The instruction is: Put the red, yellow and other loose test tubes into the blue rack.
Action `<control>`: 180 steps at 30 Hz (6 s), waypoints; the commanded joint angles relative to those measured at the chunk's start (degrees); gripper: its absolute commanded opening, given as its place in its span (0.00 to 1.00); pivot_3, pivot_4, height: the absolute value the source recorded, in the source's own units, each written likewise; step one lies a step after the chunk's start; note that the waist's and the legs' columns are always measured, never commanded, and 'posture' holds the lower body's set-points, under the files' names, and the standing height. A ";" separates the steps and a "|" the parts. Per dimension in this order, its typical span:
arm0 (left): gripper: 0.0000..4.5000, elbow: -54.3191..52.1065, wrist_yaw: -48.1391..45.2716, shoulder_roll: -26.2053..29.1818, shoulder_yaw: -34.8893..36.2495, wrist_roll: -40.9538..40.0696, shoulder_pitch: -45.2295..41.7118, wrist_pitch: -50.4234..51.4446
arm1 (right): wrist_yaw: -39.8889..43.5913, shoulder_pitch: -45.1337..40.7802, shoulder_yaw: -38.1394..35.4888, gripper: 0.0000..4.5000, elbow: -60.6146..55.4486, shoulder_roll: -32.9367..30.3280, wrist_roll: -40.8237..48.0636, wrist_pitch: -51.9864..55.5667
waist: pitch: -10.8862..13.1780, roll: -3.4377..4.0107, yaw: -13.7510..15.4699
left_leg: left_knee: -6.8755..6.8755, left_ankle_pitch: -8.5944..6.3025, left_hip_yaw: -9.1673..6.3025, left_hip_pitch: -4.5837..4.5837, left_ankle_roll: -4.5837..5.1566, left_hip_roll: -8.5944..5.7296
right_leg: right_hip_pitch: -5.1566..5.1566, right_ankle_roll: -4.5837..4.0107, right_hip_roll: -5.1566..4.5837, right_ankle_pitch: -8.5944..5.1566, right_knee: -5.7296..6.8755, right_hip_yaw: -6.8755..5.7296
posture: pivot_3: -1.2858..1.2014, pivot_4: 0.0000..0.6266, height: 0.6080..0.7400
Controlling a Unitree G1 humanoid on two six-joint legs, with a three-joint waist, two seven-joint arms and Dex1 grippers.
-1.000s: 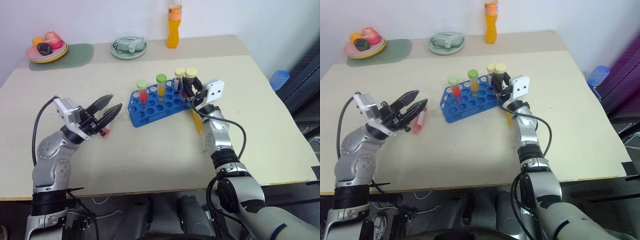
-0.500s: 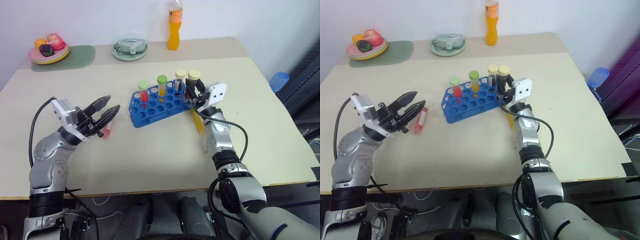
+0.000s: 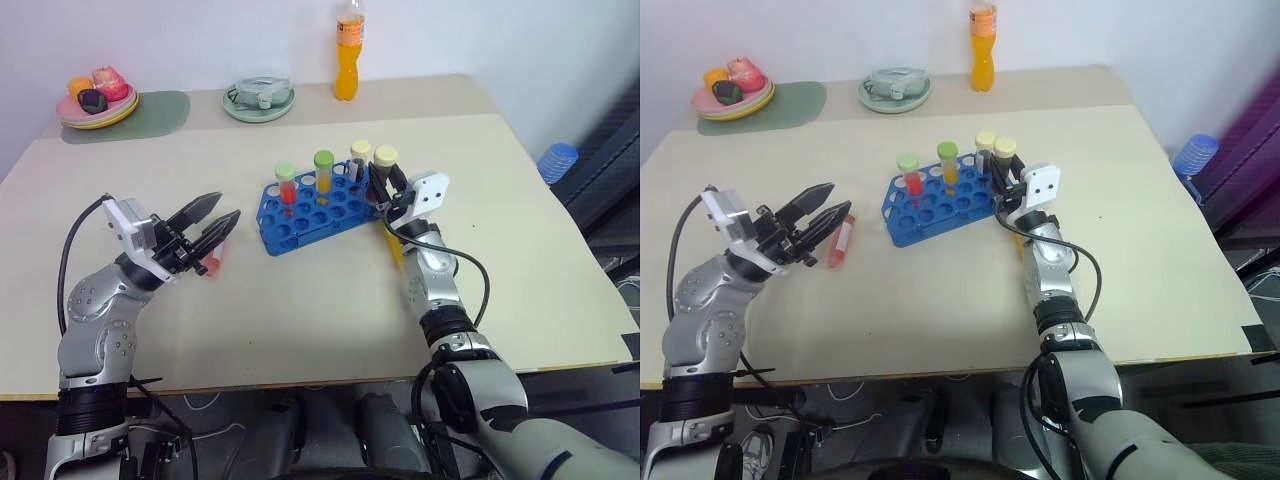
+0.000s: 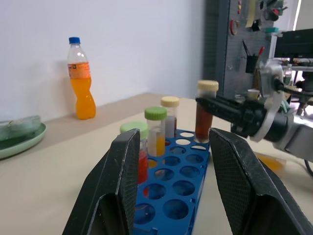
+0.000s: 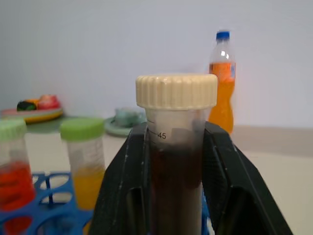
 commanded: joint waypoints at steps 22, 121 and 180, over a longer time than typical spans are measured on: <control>0.50 -2.36 0.30 -0.07 -0.98 -0.10 -0.24 -0.51 | -1.72 6.84 3.08 0.78 -26.12 -8.75 -6.20 12.40 | 0.01 0.01 0.80 | -0.02 -0.01 0.00 -0.01 0.00 0.06 | -0.03 -0.01 0.09 0.01 -0.07 0.02 | 0.52 0.24 1.00; 0.50 7.85 -0.27 -1.01 -1.19 2.56 -5.71 -6.17 | 5.74 -7.56 4.66 0.25 -8.33 0.05 -0.54 4.47 | -0.08 -0.21 1.28 | 0.21 0.13 0.18 -0.93 -0.21 0.10 | -0.89 -0.05 0.00 0.21 -0.07 -0.05 | 0.52 0.24 1.00; 0.50 -3.87 -2.01 4.35 -2.94 -0.22 1.18 9.16 | 4.50 3.36 6.26 0.69 -10.14 1.39 -0.54 0.44 | -0.09 -0.18 0.11 | 0.11 0.21 0.16 -0.67 -0.35 0.15 | -0.81 -0.10 0.17 0.22 0.14 0.03 | 0.52 0.24 1.00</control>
